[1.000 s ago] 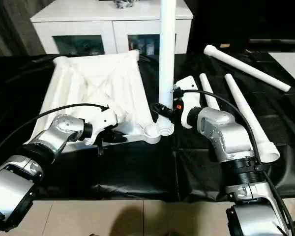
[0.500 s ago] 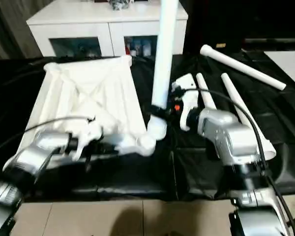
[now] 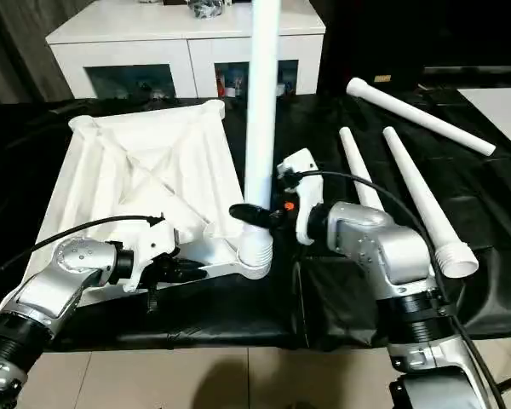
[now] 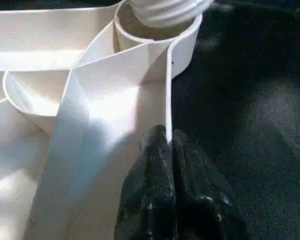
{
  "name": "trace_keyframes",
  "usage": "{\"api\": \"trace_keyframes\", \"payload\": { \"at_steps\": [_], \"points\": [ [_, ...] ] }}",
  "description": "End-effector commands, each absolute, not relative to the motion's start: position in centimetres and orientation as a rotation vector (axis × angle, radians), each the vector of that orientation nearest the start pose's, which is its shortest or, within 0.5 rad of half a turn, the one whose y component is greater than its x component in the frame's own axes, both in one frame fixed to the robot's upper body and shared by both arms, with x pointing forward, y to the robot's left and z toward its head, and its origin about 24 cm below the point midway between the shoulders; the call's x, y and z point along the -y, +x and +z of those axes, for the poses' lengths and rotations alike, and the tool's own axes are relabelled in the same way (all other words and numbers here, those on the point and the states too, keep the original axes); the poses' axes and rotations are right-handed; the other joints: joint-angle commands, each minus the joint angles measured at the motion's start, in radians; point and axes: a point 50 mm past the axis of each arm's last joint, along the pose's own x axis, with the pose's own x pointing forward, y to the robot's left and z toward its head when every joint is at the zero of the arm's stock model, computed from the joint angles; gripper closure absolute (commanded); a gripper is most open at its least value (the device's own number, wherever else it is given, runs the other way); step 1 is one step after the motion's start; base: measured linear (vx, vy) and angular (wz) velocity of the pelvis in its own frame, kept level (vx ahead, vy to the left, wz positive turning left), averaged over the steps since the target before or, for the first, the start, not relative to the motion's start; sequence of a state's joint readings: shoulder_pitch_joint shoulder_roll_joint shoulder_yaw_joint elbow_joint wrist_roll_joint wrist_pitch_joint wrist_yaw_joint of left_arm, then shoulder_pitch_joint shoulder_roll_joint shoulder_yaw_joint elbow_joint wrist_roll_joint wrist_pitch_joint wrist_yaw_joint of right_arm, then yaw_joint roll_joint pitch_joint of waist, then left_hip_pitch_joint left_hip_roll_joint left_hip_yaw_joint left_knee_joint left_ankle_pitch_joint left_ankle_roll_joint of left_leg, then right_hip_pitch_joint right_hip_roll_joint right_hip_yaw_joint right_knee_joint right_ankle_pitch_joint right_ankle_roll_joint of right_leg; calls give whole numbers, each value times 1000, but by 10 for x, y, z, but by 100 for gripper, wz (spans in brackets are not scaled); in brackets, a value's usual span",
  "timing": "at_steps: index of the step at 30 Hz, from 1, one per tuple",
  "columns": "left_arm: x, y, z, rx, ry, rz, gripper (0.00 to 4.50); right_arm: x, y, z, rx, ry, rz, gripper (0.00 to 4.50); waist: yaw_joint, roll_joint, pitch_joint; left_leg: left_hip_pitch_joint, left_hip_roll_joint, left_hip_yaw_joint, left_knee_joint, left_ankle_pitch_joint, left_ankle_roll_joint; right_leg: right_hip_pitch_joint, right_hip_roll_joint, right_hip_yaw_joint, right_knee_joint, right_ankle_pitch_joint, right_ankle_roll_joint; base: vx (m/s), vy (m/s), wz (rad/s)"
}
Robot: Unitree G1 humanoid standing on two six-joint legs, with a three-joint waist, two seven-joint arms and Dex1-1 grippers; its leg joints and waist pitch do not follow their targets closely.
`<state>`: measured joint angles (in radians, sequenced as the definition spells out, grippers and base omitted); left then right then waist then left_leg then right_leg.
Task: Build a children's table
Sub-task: Pick table leg
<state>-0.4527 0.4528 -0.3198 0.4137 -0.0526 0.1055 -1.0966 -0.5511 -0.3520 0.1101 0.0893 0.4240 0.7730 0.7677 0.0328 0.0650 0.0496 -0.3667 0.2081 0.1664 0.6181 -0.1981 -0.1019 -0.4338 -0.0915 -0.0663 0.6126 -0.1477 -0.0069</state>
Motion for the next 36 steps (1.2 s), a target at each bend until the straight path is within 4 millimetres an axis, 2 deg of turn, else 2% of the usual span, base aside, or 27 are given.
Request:
{"api": "trace_keyframes", "payload": {
  "at_steps": [1,3,4,8,18,19,20,22,24,25,26,27,28,33,35,36],
  "points": [
    [-151,294,42,-434,413,-1231,450,121,316,115,-365,84,978,267,4,-7,-72,-2,0,5,-78,-207,18,71,-30,31,-74,-297,-184,0,0,0],
    [-151,294,42,-435,412,-1230,450,121,317,112,-368,92,969,267,4,-1,-72,0,0,4,-78,-211,18,69,-30,31,-75,-302,-184,0,0,0],
    [-151,293,42,-437,411,-1230,450,122,317,109,-372,100,963,267,2,-4,-72,0,0,5,-78,-219,17,69,-29,30,-76,-305,-183,0,0,0],
    [-151,294,43,-437,402,-1225,450,125,319,98,-386,131,922,267,0,-3,-71,1,-1,5,-79,-232,15,68,-30,29,-79,-322,-180,0,0,0],
    [-150,297,45,-414,388,-1184,450,134,318,86,-340,183,860,268,-1,-5,-71,0,-1,4,-81,-241,20,69,-29,28,-80,-335,-173,0,0,0],
    [-150,299,46,-404,383,-1166,450,135,315,85,-324,196,855,268,0,-3,-70,1,-1,4,-81,-242,20,68,-29,28,-81,-339,-173,0,0,0],
    [-149,302,46,-393,381,-1145,450,136,311,84,-307,204,846,268,2,3,-69,4,-1,5,-80,-252,20,65,-30,29,-85,-353,-167,0,0,0],
    [-149,303,46,-383,384,-1131,450,137,309,83,-297,205,836,268,3,-3,-71,0,-2,4,-81,-238,23,69,-28,28,-84,-335,-160,0,0,0],
    [-149,304,46,-379,382,-1119,450,138,307,82,-286,198,825,268,3,-3,-71,0,-3,4,-82,-245,25,69,-28,27,-85,-351,-160,0,0,0],
    [-149,306,47,-373,372,-1105,450,138,304,79,-270,184,806,268,4,18,-68,2,-2,2,-83,-261,20,65,-30,27,-87,-377,-152,0,0,0],
    [-148,307,47,-368,366,-1096,450,139,301,77,-253,155,787,268,-1,11,-68,3,-2,4,-83,-277,20,63,-28,26,-96,-383,-142,0,0,0],
    [-148,307,47,-365,363,-1091,450,139,300,75,-241,136,774,268,-2,13,-68,2,-4,2,-84,-285,19,65,-28,25,-93,-388,-142,0,0,0],
    [-148,308,48,-364,362,-1089,450,139,299,75,-238,132,772,268,-2,9,-69,0,-5,3,-84,-283,21,67,-28,25,-95,-391,-137,0,0,0],
    [-147,311,48,-359,362,-1078,450,134,288,69,-250,1,770,268,-8,26,-67,3,-8,0,-85,-316,27,60,-24,19,-108,-489,-92,0,0,0],
    [-146,312,48,-359,363,-1081,450,130,285,67,-277,-43,797,268,-10,19,-67,-2,-10,-2,-86,-316,29,64,-22,17,-107,-499,-81,0,0,0],
    [-146,312,48,-359,363,-1081,450,130,285,67,-277,-43,797,268,-11,24,-66,2,-11,-1,-83,-323,31,58,-24,18,-111,-523,-75,0,0,0]
  ]
}}
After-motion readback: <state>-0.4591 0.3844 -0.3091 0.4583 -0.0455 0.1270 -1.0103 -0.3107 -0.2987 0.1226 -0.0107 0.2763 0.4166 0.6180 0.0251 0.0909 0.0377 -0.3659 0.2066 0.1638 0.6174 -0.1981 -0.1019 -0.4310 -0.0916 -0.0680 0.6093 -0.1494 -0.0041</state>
